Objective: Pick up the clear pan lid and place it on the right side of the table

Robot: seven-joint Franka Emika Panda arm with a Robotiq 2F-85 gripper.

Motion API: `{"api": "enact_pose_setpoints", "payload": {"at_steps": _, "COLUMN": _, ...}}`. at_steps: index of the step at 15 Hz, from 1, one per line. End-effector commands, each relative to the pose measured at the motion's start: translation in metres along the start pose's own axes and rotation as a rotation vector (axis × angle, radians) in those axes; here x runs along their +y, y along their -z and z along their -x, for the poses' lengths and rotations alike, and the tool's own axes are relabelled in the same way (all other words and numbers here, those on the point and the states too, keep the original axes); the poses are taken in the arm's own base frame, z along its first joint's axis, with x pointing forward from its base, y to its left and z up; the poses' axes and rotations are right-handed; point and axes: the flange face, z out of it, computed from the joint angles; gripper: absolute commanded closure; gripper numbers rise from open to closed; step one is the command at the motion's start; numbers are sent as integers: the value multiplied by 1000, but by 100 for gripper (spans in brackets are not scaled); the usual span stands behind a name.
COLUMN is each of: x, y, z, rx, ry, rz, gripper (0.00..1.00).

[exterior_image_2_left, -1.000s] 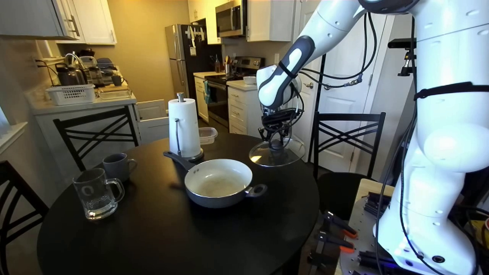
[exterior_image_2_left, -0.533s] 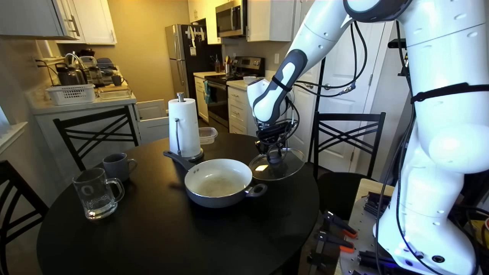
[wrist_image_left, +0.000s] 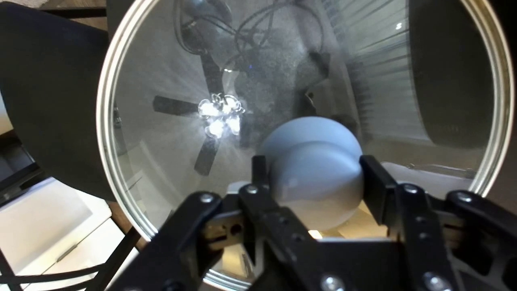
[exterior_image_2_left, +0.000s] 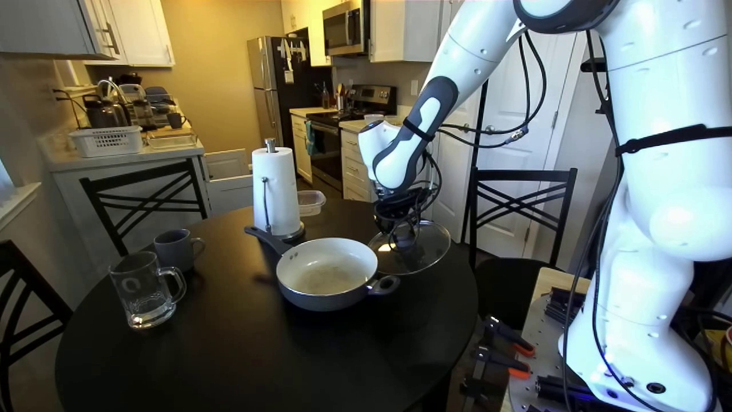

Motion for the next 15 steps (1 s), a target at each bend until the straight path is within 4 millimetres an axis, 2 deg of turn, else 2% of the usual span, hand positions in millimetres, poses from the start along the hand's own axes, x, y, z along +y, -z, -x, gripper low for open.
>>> {"api": "enact_pose_setpoints", "payload": {"at_steps": 1, "x": -5, "y": 1, "z": 5, "rx": 7, "ry": -17, "rz": 27, "gripper": 67}}
{"api": "enact_pose_setpoints", "payload": {"at_steps": 3, "x": -6, "y": 1, "z": 8, "rx": -9, "ry": -17, "rz": 14, "gripper": 67}}
{"api": "enact_pose_setpoints", "payload": {"at_steps": 4, "x": -6, "y": 1, "z": 8, "rx": -11, "ry": -16, "rz": 14, "gripper": 20}}
{"api": "enact_pose_setpoints", "payload": {"at_steps": 7, "x": -9, "y": 2, "z": 12, "rx": -21, "ry": -7, "rz": 12, "gripper": 5}}
{"api": "enact_pose_setpoints", "payload": {"at_steps": 9, "x": -10, "y": 3, "z": 13, "rx": -23, "ry": -4, "rz": 9, "gripper": 0}}
{"api": "enact_pose_setpoints", "payload": {"at_steps": 14, "x": -6, "y": 16, "z": 9, "rx": -18, "ry": -11, "rz": 8, "gripper": 0}}
{"api": "enact_pose_setpoints", "payload": {"at_steps": 15, "x": -10, "y": 5, "z": 9, "rx": -8, "ry": 12, "rz": 4, "gripper": 0}}
